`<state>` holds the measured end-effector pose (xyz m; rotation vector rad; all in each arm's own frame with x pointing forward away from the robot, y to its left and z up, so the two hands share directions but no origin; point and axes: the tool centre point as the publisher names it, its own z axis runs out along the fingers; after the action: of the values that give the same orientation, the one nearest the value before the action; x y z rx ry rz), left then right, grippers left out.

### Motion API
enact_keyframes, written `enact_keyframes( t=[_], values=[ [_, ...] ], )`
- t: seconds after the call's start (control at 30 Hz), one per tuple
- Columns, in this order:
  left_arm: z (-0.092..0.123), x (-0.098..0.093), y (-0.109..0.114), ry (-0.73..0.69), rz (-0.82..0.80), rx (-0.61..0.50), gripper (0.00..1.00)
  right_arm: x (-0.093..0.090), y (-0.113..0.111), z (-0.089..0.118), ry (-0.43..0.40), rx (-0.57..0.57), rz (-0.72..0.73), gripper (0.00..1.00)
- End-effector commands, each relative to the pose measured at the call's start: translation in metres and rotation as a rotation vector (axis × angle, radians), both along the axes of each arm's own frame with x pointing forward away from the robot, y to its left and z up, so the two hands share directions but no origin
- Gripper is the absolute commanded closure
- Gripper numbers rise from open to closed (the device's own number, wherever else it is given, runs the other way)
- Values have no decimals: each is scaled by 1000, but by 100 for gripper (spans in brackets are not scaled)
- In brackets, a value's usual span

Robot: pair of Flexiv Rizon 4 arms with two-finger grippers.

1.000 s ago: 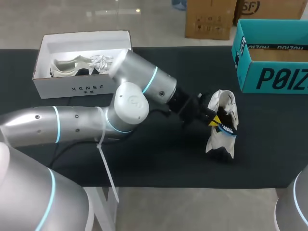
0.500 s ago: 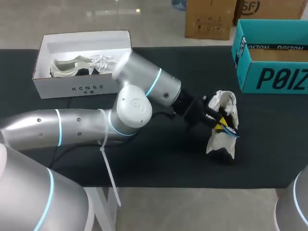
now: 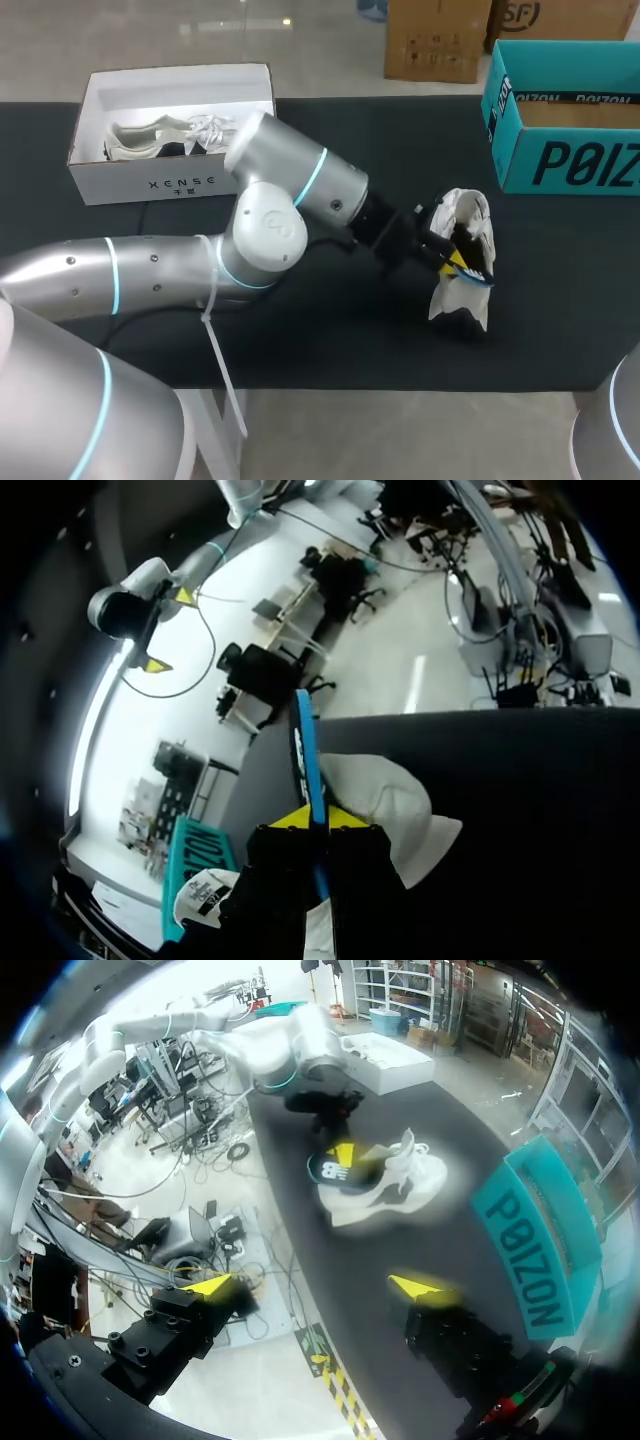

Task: Take the shoe out of the shoebox, open the shoe tongue, remove and reinsert the insole, then place the shoe into the shoebox

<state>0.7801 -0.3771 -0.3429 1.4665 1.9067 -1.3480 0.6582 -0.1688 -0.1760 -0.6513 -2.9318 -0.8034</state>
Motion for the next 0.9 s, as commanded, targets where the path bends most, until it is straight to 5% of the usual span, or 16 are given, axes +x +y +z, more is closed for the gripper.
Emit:
enact_keyframes(
  t=[0.03,0.33,0.47,0.53,0.6,0.9],
  values=[
    [-13,18,-14,-17,-17,6,100,0,0,-1,0,-3,-1,0],
    [-30,48,-28,-45,-65,55,100,0,0,-1,0,-3,-1,0],
    [-26,47,-34,-37,-66,51,100,0,0,-1,0,-3,-1,0],
    [-21,42,-34,-34,-66,40,70,0,0,-1,0,-3,-1,0],
    [-17,35,-33,-26,-59,31,60,0,0,-1,0,-3,-1,0],
    [4,18,-20,-28,-53,31,73,0,0,-1,0,-3,-1,0]
  ],
)
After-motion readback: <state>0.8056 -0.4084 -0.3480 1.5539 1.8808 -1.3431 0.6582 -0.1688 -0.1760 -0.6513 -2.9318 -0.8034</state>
